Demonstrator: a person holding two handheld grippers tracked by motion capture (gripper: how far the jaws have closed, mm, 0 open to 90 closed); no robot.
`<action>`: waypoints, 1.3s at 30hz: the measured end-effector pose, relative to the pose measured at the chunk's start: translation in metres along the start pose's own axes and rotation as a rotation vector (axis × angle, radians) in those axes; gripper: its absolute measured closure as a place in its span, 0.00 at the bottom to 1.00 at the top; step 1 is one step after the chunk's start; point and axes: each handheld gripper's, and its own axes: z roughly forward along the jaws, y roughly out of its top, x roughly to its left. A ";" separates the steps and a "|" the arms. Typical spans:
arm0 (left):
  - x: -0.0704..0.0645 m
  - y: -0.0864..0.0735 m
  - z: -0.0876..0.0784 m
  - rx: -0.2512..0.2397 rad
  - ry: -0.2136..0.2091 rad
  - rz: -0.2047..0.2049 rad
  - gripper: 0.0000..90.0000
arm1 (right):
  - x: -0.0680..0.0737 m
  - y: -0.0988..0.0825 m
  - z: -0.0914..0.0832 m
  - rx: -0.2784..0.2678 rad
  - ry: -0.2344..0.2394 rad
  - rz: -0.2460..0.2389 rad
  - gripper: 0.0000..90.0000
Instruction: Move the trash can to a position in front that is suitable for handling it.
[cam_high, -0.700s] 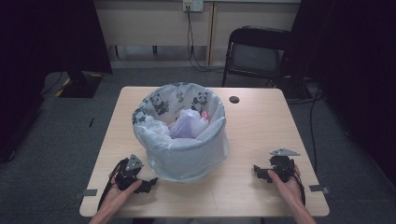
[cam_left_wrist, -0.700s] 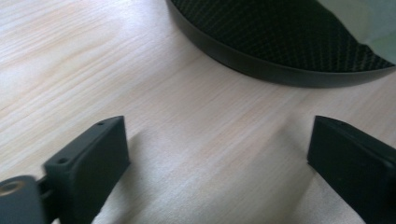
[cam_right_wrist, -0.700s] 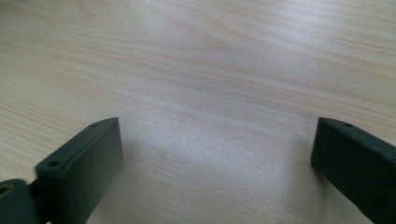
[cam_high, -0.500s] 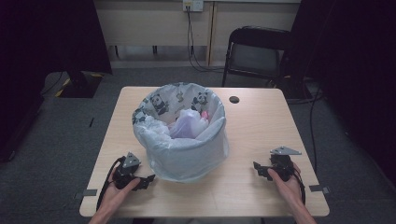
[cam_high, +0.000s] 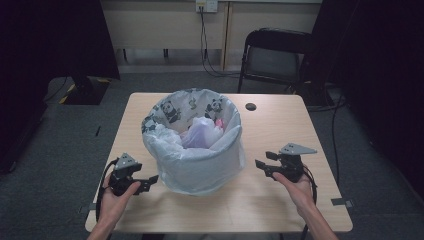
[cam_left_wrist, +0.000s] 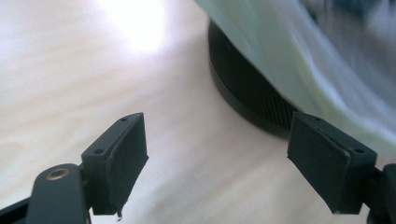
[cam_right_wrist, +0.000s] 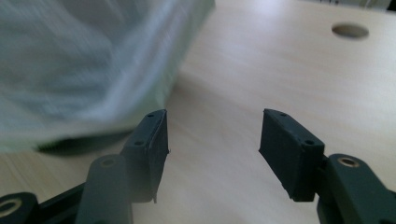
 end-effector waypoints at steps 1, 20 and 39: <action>0.002 0.003 -0.002 -0.007 0.001 -0.005 0.21 | 0.003 0.007 0.001 -0.016 0.011 -0.014 0.51; 0.023 0.059 -0.004 -0.155 0.079 -0.035 0.25 | 0.008 0.091 0.045 -0.111 -0.017 -0.025 0.46; 0.003 0.060 0.017 -0.215 0.067 0.002 0.42 | 0.022 0.100 0.059 -0.167 0.005 -0.034 0.44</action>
